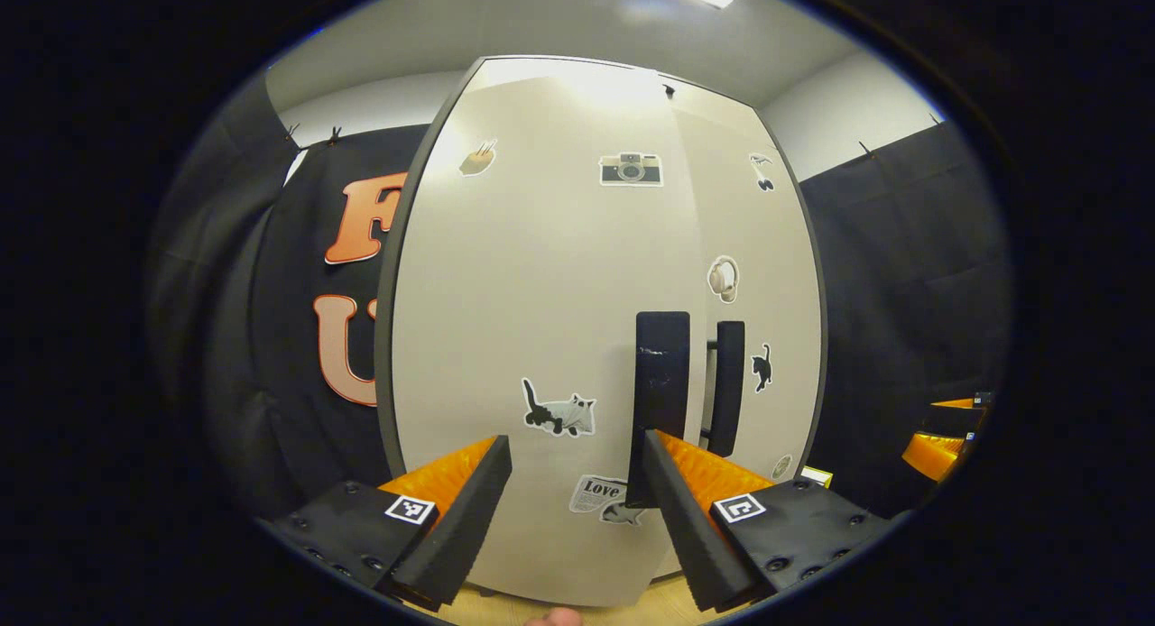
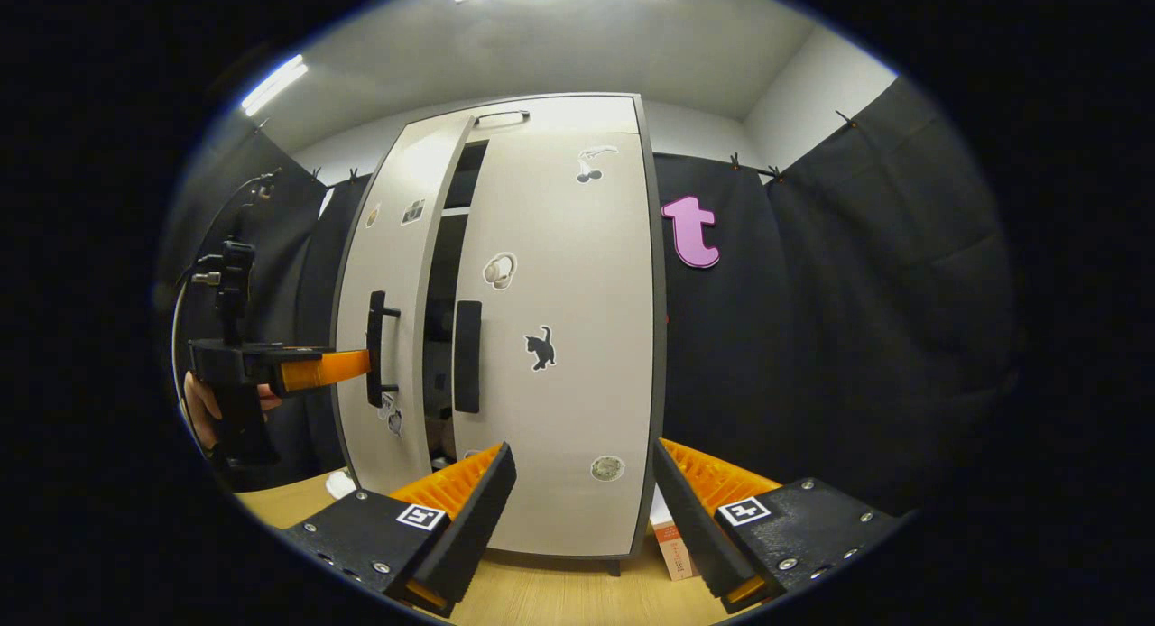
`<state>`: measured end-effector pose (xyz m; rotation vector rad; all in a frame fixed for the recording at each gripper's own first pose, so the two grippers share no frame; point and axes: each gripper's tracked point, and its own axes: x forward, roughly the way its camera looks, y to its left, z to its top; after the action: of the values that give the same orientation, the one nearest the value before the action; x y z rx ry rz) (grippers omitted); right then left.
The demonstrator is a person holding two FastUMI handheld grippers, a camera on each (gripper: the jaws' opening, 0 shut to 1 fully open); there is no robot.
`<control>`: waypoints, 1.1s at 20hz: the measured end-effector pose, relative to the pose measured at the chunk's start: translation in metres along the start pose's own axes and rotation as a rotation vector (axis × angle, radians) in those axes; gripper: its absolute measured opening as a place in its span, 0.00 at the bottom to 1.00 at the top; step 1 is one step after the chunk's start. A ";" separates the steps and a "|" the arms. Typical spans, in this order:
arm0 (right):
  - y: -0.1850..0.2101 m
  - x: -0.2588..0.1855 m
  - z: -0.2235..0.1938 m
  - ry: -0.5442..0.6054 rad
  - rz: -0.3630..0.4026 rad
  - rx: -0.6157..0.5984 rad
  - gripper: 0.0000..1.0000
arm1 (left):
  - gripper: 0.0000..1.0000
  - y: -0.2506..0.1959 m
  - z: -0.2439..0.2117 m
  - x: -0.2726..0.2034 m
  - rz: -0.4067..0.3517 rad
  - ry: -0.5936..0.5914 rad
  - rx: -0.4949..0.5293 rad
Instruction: Grab one shoe with the right hand and put it into the shoe cabinet, grab the other shoe with the left hand and put it into the shoe cabinet; then close the right door with the right hand and the left door with the left hand.
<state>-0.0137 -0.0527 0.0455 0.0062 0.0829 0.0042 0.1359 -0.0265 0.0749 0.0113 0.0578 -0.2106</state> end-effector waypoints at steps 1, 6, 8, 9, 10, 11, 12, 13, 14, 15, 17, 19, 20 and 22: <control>-0.001 0.001 -0.001 0.001 -0.001 0.005 0.94 | 0.96 -0.002 -0.004 0.006 0.002 0.005 -0.005; -0.004 0.002 -0.005 0.006 -0.007 0.018 0.94 | 0.96 -0.006 -0.005 0.030 0.021 0.014 0.003; -0.006 0.003 -0.003 -0.001 -0.009 0.019 0.94 | 0.94 -0.007 -0.005 0.039 0.018 0.006 0.012; -0.008 0.003 -0.003 -0.003 -0.011 0.021 0.94 | 0.96 -0.006 -0.006 0.044 0.019 0.006 0.014; -0.009 0.004 -0.003 -0.001 -0.011 0.024 0.94 | 0.96 -0.006 -0.006 0.047 0.022 0.007 0.015; -0.009 0.005 -0.002 -0.002 -0.010 0.029 0.94 | 0.96 -0.006 -0.007 0.051 0.026 0.009 0.017; -0.009 0.006 -0.002 -0.007 -0.010 0.035 0.94 | 0.96 -0.006 -0.007 0.053 0.029 0.006 0.021; -0.010 0.007 0.000 -0.010 -0.011 0.038 0.94 | 0.96 -0.006 -0.008 0.054 0.024 0.012 0.023; -0.011 0.008 0.000 -0.013 -0.012 0.038 0.94 | 0.94 -0.012 -0.006 0.057 0.000 -0.001 0.009; -0.012 0.009 0.001 -0.013 -0.012 0.038 0.94 | 0.94 -0.016 -0.009 0.057 -0.010 0.006 0.001; -0.012 0.010 0.001 -0.009 -0.011 0.035 0.94 | 0.97 -0.015 -0.009 0.055 0.010 0.009 0.008; -0.012 0.011 0.003 -0.013 -0.011 0.031 0.94 | 0.97 -0.014 -0.006 0.049 0.024 -0.004 0.019; -0.012 0.011 0.003 -0.015 -0.010 0.030 0.94 | 0.97 -0.015 -0.006 0.044 0.024 -0.001 0.013; -0.010 0.013 0.005 -0.022 -0.006 0.038 0.94 | 0.96 -0.016 -0.007 0.032 0.019 0.008 -0.013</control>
<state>-0.0006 -0.0623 0.0498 0.0440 0.0608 -0.0036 0.1638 -0.0489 0.0657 0.0000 0.0669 -0.1914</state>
